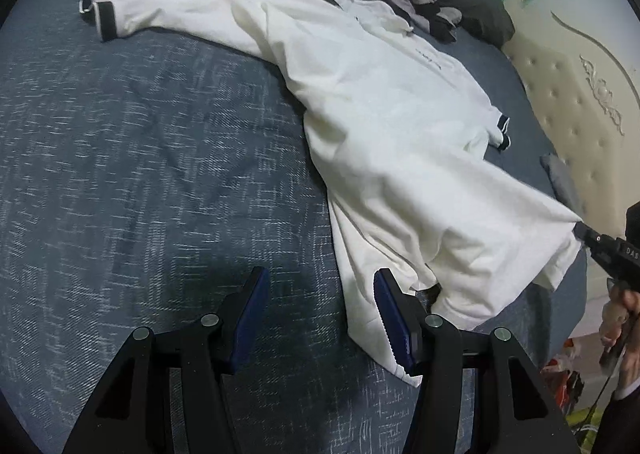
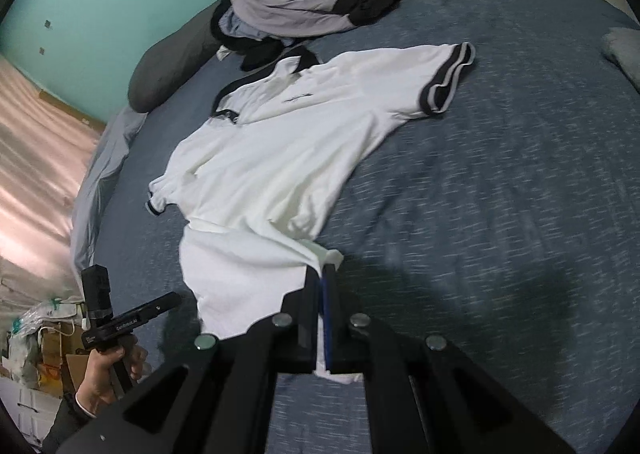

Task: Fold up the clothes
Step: 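Grasp the hem with the right tool while the left tool grasps the hem and pulls it taut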

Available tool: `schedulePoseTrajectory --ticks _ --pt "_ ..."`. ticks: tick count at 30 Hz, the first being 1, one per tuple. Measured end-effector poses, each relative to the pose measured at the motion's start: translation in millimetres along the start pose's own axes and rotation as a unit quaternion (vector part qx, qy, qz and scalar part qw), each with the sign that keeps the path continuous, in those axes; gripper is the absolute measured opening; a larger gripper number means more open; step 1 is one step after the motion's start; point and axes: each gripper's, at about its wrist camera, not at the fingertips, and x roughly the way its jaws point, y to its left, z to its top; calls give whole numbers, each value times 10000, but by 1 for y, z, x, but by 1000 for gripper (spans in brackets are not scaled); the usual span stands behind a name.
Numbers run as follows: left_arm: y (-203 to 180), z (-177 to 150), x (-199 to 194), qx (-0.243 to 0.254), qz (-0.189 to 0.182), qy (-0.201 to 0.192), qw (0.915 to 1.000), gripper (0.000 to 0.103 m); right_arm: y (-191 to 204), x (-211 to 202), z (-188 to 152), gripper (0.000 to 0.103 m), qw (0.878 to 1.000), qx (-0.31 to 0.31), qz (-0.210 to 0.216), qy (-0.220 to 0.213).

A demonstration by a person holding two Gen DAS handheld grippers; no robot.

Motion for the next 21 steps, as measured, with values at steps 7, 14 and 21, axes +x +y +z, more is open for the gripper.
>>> schedulePoseTrajectory --ticks 7,14,21 --pt "-9 -1 16 114 -93 174 9997 58 -24 -8 6 1 9998 150 -126 -65" --pt "-16 -1 33 182 -253 321 9990 31 -32 -7 8 1 9997 201 -115 -71" --pt "-22 1 21 546 -338 330 9974 5 -32 -7 5 1 9997 201 -117 -55"
